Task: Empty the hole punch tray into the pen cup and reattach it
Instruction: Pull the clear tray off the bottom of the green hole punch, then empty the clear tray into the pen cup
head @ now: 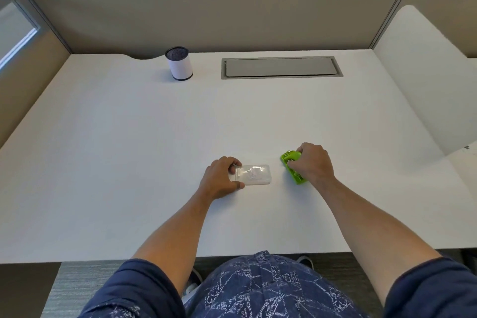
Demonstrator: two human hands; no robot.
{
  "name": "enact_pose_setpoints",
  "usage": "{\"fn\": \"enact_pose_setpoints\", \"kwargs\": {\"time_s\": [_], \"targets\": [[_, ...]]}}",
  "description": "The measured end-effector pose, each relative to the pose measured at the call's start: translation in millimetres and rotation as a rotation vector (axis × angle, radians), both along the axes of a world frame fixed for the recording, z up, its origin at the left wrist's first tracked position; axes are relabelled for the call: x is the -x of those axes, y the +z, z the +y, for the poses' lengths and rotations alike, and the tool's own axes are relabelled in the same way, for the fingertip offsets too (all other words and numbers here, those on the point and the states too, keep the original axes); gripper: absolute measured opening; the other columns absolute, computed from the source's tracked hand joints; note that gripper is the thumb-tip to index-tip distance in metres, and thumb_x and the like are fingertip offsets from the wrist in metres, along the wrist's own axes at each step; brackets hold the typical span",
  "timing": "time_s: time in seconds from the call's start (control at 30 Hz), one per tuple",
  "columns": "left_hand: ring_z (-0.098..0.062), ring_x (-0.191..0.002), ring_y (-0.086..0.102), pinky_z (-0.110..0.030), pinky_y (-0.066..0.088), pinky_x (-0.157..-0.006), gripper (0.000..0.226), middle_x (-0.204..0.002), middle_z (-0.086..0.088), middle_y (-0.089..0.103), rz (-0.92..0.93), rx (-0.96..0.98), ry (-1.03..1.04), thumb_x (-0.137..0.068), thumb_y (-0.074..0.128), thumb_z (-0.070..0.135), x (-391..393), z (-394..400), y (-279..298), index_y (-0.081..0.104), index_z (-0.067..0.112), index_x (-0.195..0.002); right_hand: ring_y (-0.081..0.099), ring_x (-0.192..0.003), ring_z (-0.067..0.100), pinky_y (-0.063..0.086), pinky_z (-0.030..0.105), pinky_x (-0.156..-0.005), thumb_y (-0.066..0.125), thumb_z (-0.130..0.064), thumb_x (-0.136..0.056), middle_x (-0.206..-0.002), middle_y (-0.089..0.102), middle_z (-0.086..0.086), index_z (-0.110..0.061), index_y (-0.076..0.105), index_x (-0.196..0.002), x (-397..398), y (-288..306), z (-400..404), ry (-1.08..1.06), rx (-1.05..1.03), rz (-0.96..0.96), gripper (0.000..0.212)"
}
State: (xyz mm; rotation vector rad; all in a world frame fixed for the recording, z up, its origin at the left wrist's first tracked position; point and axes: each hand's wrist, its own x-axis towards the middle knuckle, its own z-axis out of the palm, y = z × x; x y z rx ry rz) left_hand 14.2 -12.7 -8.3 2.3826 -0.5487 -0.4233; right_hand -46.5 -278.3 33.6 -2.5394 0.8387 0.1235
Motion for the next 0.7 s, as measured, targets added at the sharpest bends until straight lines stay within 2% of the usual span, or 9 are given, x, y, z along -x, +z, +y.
{"fn": "enact_pose_setpoints", "kwargs": {"time_s": [0.2,0.47,0.57,0.63,0.7], "targets": [[-0.013,-0.092,0.058,-0.035,0.052,-0.088,0.053,-0.095,0.011,0.057,0.009,-0.008,-0.009,-0.066,0.083,0.03,-2.6,0.0,-1.0,0.063,0.029,-0.115,0.065,-0.085,0.03,0.056,0.033,-0.068,0.072,-0.025,-0.069,-0.09,0.069,0.007,-0.014,0.067,-0.097,3.1,2.4,4.8,-0.004,0.07,0.048,0.031],[-0.013,-0.089,0.058,-0.037,0.055,-0.087,0.055,-0.095,0.011,0.055,0.041,-0.003,-0.004,-0.064,0.084,0.031,-7.8,0.1,-1.5,0.061,0.031,-0.114,0.058,-0.083,0.028,0.046,0.03,-0.068,0.077,-0.028,-0.067,-0.089,0.063,0.002,-0.016,0.064,-0.104,0.9,8.9,11.9,-0.074,0.013,0.11,0.041],[-0.013,-0.091,0.058,-0.039,0.055,-0.088,0.055,-0.097,0.01,0.055,0.055,0.012,0.0,-0.064,0.085,0.033,-12.5,0.0,-1.0,0.06,0.034,-0.113,0.058,-0.103,0.026,0.039,0.032,-0.074,0.083,-0.044,-0.063,-0.105,0.059,0.0,-0.022,0.058,-0.113,-3.3,15.0,15.2,-0.085,0.002,0.156,0.06],[-0.014,-0.093,0.059,-0.04,0.055,-0.09,0.055,-0.1,0.009,0.055,0.061,0.023,0.003,-0.065,0.085,0.032,-17.5,-0.4,1.3,0.06,0.034,-0.114,0.051,-0.118,0.023,0.041,0.034,-0.077,0.081,-0.049,-0.063,-0.118,0.055,-0.001,-0.025,0.056,-0.116,-7.9,19.5,20.5,-0.087,-0.004,0.026,0.063],[-0.015,-0.092,0.059,-0.042,0.055,-0.089,0.054,-0.101,0.008,0.055,0.059,0.038,0.004,-0.067,0.086,0.032,-25.0,-0.9,4.9,0.06,0.035,-0.114,0.054,-0.115,0.019,0.048,0.036,-0.082,0.077,-0.048,-0.07,-0.12,0.056,-0.004,-0.025,0.061,-0.113,-15.4,23.1,27.9,-0.061,-0.105,-0.152,0.051]]}}
